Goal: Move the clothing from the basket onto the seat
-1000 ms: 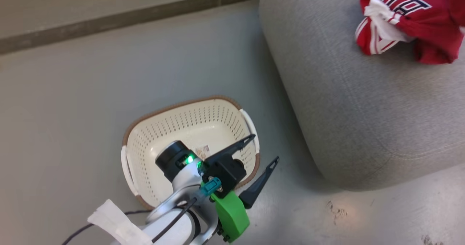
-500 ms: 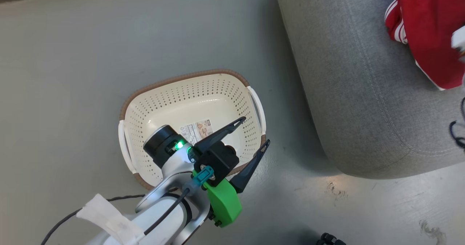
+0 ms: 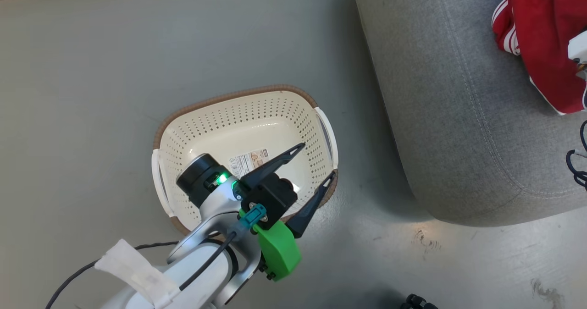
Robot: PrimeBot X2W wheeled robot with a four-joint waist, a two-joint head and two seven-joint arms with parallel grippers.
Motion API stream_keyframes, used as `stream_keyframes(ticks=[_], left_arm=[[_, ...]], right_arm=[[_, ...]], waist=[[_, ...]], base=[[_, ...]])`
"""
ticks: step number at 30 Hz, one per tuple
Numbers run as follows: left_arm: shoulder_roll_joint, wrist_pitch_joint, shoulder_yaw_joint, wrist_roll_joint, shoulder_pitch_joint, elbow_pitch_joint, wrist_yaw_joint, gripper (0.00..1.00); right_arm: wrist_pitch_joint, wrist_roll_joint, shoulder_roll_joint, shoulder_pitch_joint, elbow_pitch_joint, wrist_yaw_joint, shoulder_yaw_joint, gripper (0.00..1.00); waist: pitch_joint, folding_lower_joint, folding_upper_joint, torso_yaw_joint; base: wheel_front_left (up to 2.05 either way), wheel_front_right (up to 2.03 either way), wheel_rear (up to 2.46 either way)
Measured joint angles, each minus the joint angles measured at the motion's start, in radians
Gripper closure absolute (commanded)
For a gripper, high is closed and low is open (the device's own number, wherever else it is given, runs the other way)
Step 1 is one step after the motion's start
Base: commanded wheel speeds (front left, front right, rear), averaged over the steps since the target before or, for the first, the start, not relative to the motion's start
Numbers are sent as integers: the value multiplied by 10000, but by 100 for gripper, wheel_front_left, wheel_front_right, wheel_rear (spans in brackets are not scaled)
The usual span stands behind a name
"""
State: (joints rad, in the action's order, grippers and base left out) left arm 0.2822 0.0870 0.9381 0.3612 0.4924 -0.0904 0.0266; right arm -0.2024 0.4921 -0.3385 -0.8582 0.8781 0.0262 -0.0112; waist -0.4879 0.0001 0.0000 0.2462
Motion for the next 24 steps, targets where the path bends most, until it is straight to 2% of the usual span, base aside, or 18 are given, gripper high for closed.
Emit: stream_keyframes(ticks=[12,17,24], left_arm=[[-117,-541,-58,146,-12,458,-84,0],[-180,-803,-244,424,-81,732,-71,0],[-222,-1149,-600,673,-638,1166,198,0]], right_arm=[[-173,-180,109,151,560,359,-349,0],[-265,-174,290,731,688,472,-395,0],[-364,-299,633,1437,566,617,-732,0]], waist=[[727,0,0,-2],[1183,-1,0,-43],[1952,-1,0,-156]], base=[[0,0,0],[0,0,0],[0,0,0]])
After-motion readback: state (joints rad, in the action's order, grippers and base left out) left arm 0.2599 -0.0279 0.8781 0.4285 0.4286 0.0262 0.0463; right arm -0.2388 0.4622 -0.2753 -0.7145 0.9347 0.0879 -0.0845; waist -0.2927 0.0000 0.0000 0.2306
